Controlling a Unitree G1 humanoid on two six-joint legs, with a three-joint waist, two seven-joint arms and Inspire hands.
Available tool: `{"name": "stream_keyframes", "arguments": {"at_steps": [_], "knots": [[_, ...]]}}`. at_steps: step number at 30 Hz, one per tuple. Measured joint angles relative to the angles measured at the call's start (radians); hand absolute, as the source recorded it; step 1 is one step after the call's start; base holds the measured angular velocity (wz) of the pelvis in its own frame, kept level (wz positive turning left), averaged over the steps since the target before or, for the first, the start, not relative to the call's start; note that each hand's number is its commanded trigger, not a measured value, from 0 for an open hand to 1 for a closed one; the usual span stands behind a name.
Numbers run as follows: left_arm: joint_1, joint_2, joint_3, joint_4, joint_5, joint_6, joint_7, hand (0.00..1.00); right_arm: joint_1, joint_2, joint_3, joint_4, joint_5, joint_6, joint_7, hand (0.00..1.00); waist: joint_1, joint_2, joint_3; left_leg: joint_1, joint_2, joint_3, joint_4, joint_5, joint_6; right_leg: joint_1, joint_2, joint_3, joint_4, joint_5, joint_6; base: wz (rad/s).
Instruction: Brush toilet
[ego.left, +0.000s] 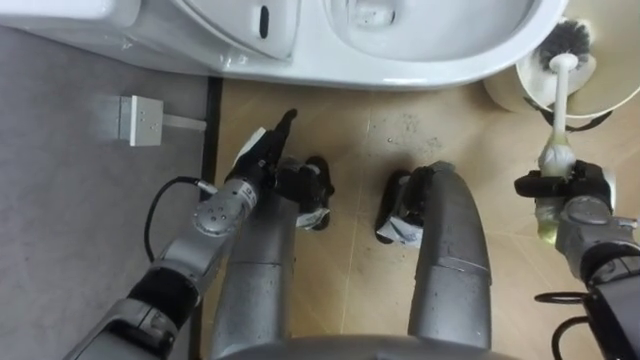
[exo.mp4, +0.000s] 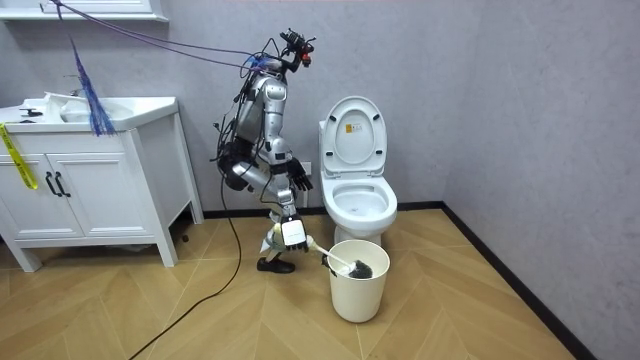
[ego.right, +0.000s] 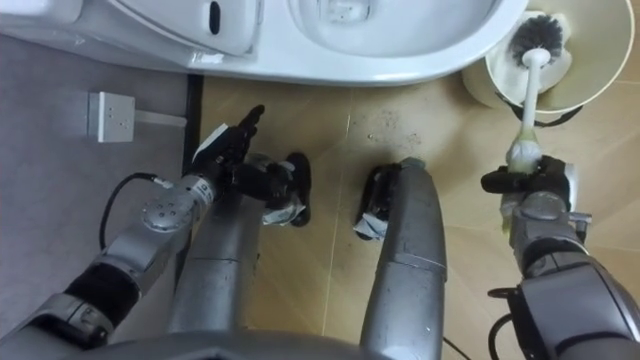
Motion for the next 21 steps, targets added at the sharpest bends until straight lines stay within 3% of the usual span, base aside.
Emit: {"name": "stream_keyframes", "arguments": {"at_steps": [8, 13, 18, 21], "knots": [[0.007, 0.000, -0.007, 0.000, 0.000, -0.002, 0.000, 0.00, 0.017, 0.022, 0.000, 0.001, 0.027, -0.002, 0.004, 1.00, 0.001, -0.001, -0.0004, 0.022, 0.004, -0.002, 0.004, -0.005, 0.003, 0.029, 0.003, -0.005, -0.004, 0.000, 0.001, -0.01], [0.040, 0.000, 0.001, 0.001, 0.000, -0.003, 0.000, 0.00, 0.053, 0.031, -0.001, 0.008, 0.061, -0.001, 0.027, 1.00, 0.007, -0.001, -0.0016, 0.117, 0.016, 0.002, -0.041, -0.006, 0.002, 0.123, 0.023, -0.006, -0.063, 0.011, 0.011, -0.11], [0.071, 0.000, 0.018, 0.003, 0.002, -0.003, 0.000, 0.00, 0.073, 0.049, -0.028, 0.041, 0.104, 0.001, 0.026, 1.00, 0.002, -0.005, -0.0070, 0.237, 0.021, 0.010, -0.147, 0.013, -0.001, 0.237, 0.038, -0.011, -0.169, 0.041, 0.021, -0.07], [0.083, 0.003, 0.037, 0.042, 0.002, -0.006, 0.000, 0.00, 0.095, 0.070, -0.071, 0.042, 0.164, 0.010, 0.026, 1.00, -0.003, -0.012, -0.0178, 0.329, 0.020, 0.006, -0.228, 0.028, -0.004, 0.334, 0.047, -0.027, -0.256, 0.060, 0.028, -0.01]]}}
